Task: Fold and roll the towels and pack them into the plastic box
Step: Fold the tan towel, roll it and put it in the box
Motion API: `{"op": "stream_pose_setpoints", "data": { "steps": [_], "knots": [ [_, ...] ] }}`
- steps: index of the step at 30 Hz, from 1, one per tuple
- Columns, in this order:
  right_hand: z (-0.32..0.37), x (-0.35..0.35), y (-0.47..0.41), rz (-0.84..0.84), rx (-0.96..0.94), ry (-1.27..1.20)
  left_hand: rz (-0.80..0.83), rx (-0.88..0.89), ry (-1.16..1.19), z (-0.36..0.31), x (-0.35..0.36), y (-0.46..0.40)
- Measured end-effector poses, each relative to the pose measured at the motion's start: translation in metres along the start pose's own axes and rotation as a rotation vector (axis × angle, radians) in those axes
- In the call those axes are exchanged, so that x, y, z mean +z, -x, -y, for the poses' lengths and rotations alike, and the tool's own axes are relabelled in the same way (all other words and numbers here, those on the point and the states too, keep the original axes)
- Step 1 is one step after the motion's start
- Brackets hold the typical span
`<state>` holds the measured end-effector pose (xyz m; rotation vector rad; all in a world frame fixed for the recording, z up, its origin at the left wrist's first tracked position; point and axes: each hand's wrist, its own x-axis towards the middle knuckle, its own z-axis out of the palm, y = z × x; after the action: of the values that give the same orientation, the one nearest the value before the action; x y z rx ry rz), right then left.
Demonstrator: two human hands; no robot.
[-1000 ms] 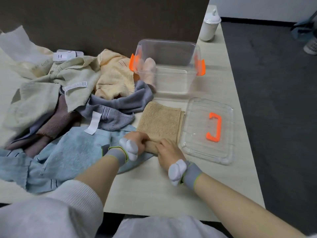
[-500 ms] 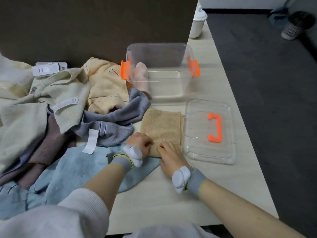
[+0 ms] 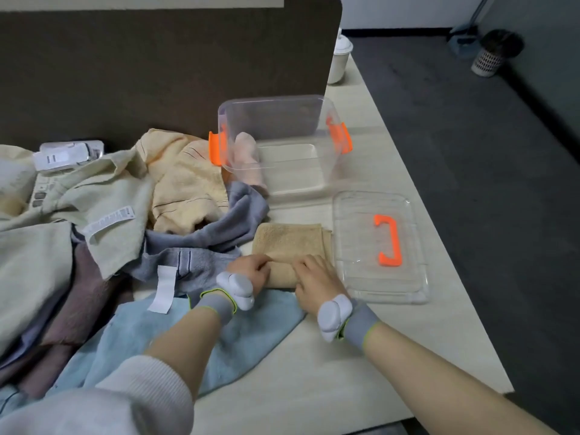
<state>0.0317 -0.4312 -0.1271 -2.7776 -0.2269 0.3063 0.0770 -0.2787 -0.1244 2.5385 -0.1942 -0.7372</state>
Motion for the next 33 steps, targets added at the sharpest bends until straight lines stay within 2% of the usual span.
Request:
{"op": "stream_pose_setpoints", "data": {
  "steps": [2, 4, 6, 9, 12, 15, 17, 19, 20, 21, 23, 25, 27, 29, 31, 33],
  "knots": [
    [-0.001, 0.003, -0.001, -0.028, -0.046, 0.063, -0.089, 0.015, -0.073, 0.000, 0.001, -0.006],
    [0.001, -0.010, -0.014, 0.039, 0.055, 0.003, -0.216, 0.080, -0.123, -0.001, 0.007, -0.005],
    [-0.002, -0.016, -0.033, 0.179, 0.191, -0.107, -0.281, 0.197, -0.167, 0.002, 0.015, -0.002],
    [0.001, -0.023, -0.040, 0.144, 0.262, -0.171, -0.299, 0.271, -0.136, 0.012, 0.021, -0.005],
    [0.001, -0.008, -0.023, -0.028, 0.088, -0.043, -0.159, 0.173, -0.031, 0.005, 0.009, -0.018],
    [-0.006, -0.001, -0.023, -0.050, -0.039, 0.008, -0.132, 0.093, -0.009, -0.006, -0.001, -0.029],
    [-0.010, -0.013, -0.042, 0.082, 0.035, -0.060, -0.235, 0.068, 0.014, -0.013, -0.001, -0.028],
    [-0.012, -0.032, -0.059, 0.278, 0.227, -0.285, -0.339, 0.106, -0.017, -0.009, 0.005, -0.023],
    [-0.013, -0.040, -0.067, 0.319, 0.277, -0.404, -0.350, 0.136, -0.045, -0.005, 0.009, -0.021],
    [-0.015, -0.044, -0.072, 0.325, 0.301, -0.459, -0.316, 0.135, -0.062, -0.002, 0.010, -0.020],
    [-0.018, -0.045, -0.075, 0.329, 0.269, -0.406, -0.250, 0.137, -0.089, -0.001, 0.010, -0.024],
    [-0.019, -0.032, -0.066, 0.250, 0.155, -0.176, -0.185, 0.092, -0.138, -0.008, 0.002, -0.029],
    [-0.019, -0.026, -0.054, 0.086, -0.059, 0.036, -0.103, -0.022, -0.172, -0.015, -0.008, -0.039],
    [-0.023, -0.021, -0.052, 0.048, -0.120, 0.095, 0.010, -0.137, -0.183, -0.023, -0.015, -0.049],
    [-0.028, -0.024, -0.062, 0.104, -0.129, 0.093, 0.060, -0.223, -0.189, -0.027, -0.021, -0.055],
    [-0.031, -0.029, -0.075, 0.273, -0.086, 0.018, 0.062, -0.298, -0.156, -0.025, -0.020, -0.058]
  ]
}}
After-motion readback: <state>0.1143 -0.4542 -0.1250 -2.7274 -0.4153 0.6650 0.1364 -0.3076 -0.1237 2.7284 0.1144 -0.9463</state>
